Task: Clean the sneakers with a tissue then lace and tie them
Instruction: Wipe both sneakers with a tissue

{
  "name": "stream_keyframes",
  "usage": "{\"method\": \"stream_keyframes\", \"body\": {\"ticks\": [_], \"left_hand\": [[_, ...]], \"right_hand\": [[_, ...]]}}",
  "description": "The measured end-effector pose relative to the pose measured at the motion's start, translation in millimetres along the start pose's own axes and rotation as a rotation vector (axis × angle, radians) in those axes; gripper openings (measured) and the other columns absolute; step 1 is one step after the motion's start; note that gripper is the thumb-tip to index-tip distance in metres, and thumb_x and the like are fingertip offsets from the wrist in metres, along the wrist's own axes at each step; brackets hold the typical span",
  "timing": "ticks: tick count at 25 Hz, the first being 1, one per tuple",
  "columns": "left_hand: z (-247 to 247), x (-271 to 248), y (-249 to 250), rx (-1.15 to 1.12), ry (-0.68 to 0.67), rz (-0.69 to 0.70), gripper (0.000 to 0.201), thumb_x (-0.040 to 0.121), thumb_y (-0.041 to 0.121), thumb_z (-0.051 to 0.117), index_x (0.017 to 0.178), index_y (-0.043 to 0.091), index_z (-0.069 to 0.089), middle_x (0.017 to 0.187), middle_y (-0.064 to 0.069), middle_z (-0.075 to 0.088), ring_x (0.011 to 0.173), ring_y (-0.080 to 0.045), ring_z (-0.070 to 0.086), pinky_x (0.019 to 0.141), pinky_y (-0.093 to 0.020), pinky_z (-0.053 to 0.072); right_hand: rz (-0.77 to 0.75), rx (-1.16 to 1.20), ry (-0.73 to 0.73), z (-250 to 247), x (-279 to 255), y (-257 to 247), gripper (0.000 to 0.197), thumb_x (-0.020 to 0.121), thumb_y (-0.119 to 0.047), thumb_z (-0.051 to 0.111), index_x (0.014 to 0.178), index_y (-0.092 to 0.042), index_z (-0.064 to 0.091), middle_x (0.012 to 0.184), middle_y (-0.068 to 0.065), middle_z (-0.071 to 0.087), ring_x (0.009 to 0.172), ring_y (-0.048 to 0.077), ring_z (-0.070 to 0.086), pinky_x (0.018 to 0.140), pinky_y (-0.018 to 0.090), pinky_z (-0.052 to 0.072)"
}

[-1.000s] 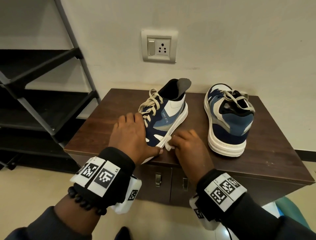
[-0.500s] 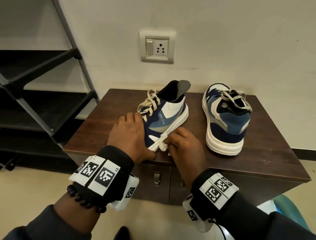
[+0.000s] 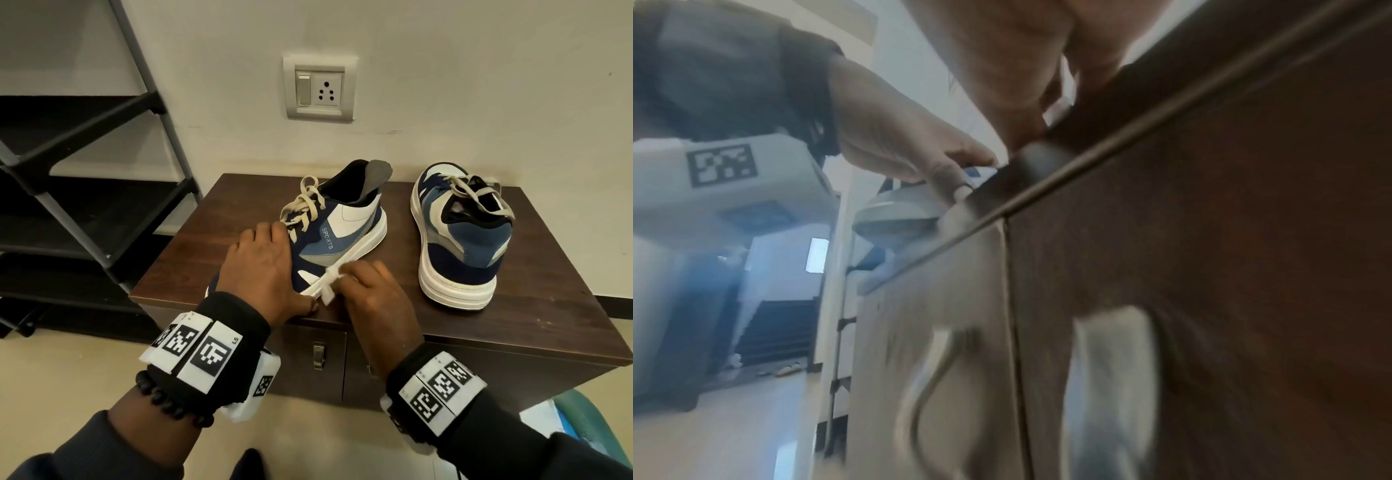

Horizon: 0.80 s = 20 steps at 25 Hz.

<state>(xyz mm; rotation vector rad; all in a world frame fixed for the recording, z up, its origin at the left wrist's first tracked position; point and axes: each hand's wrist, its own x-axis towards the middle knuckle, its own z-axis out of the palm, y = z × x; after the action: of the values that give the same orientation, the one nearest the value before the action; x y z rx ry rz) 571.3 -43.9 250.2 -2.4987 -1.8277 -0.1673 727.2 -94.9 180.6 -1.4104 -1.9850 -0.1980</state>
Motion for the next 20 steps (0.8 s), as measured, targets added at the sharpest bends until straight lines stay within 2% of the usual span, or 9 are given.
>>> {"method": "stream_keyframes", "body": {"ticks": [2,5,7,9,11,14,16,19,20], "left_hand": [[-1.8,-1.0,0.7,0.007,-0.025,-0.007,0.103,0.055,0.066,0.077,0.131,0.015,0.031,0.134,-0.005,0.041,0.122,-0.024,0.043,0.100,-0.035,0.039],[-1.8,-1.3,3.2,0.069,-0.063,-0.012,0.113,0.050,0.073,0.075,0.133,0.013,0.028,0.133,-0.008,0.041,0.122,-0.025,0.043,0.100,-0.037,0.040],[-0.5,1.4,3.1,0.078,-0.059,-0.010,0.113,0.048,0.072,0.077,0.131,0.012,0.029,0.131,-0.009,0.042,0.119,-0.027,0.045,0.099,-0.038,0.042],[-1.3,4.6,0.5,0.019,-0.045,-0.003,0.105,0.050,0.067,0.079,0.127,0.013,0.032,0.127,-0.008,0.046,0.114,-0.026,0.048,0.096,-0.037,0.044],[-5.2,7.3,-4.3,-0.027,-0.061,0.005,0.100,0.051,0.063,0.080,0.125,0.014,0.033,0.125,-0.007,0.047,0.112,-0.026,0.049,0.093,-0.037,0.045],[-10.8,10.5,-12.0,-0.089,-0.086,0.004,0.095,0.049,0.058,0.082,0.120,0.016,0.036,0.121,-0.006,0.051,0.107,-0.025,0.052,0.087,-0.035,0.046],[-11.7,10.8,-13.4,-0.107,-0.085,0.010,0.092,0.049,0.058,0.082,0.117,0.016,0.036,0.118,-0.006,0.052,0.104,-0.025,0.053,0.084,-0.034,0.045],[-12.6,11.8,-14.5,-0.074,-0.097,0.015,0.095,0.049,0.060,0.082,0.120,0.018,0.035,0.120,-0.005,0.052,0.106,-0.024,0.053,0.086,-0.035,0.046],[-13.6,11.7,-16.0,-0.070,-0.113,0.013,0.097,0.049,0.059,0.083,0.122,0.018,0.034,0.122,-0.005,0.051,0.107,-0.024,0.052,0.087,-0.035,0.046]], "right_hand": [[0.032,0.068,0.015,-1.3,-1.0,6.2,0.022,0.070,0.002,0.075,0.088,-0.010,0.072,0.098,0.006,0.067,0.088,0.024,0.061,0.066,0.037,0.055],[0.198,0.270,0.194,-8.1,12.9,7.0,0.019,0.080,0.002,0.065,0.092,-0.011,0.072,0.098,0.003,0.066,0.093,0.018,0.062,0.079,0.029,0.052],[0.235,0.264,0.204,-4.8,14.4,-3.9,0.016,0.081,0.001,0.065,0.092,-0.010,0.071,0.096,0.003,0.063,0.089,0.017,0.061,0.073,0.026,0.052],[0.166,0.218,0.130,4.3,4.0,-15.8,0.015,0.076,0.001,0.069,0.088,-0.008,0.071,0.088,0.006,0.060,0.078,0.019,0.060,0.062,0.028,0.053],[0.072,0.189,0.098,3.1,-1.5,-16.6,0.014,0.074,-0.001,0.068,0.087,-0.007,0.071,0.084,0.008,0.060,0.076,0.022,0.060,0.057,0.035,0.054],[-0.009,0.150,0.200,-10.8,12.5,-9.9,0.015,0.083,-0.008,0.062,0.096,-0.005,0.069,0.094,0.011,0.062,0.086,0.025,0.061,0.066,0.035,0.054],[-0.101,0.042,0.148,-7.2,13.5,-11.7,0.016,0.078,-0.007,0.070,0.095,-0.006,0.069,0.096,0.011,0.062,0.088,0.025,0.059,0.064,0.032,0.053],[-0.076,-0.018,-0.030,3.5,2.0,-5.4,0.028,0.066,-0.003,0.082,0.089,-0.010,0.069,0.092,0.007,0.061,0.082,0.022,0.057,0.057,0.031,0.052],[-0.045,0.000,-0.028,1.0,0.5,-1.9,0.028,0.066,-0.002,0.082,0.090,-0.010,0.070,0.091,0.007,0.061,0.082,0.022,0.058,0.056,0.032,0.053]]}}
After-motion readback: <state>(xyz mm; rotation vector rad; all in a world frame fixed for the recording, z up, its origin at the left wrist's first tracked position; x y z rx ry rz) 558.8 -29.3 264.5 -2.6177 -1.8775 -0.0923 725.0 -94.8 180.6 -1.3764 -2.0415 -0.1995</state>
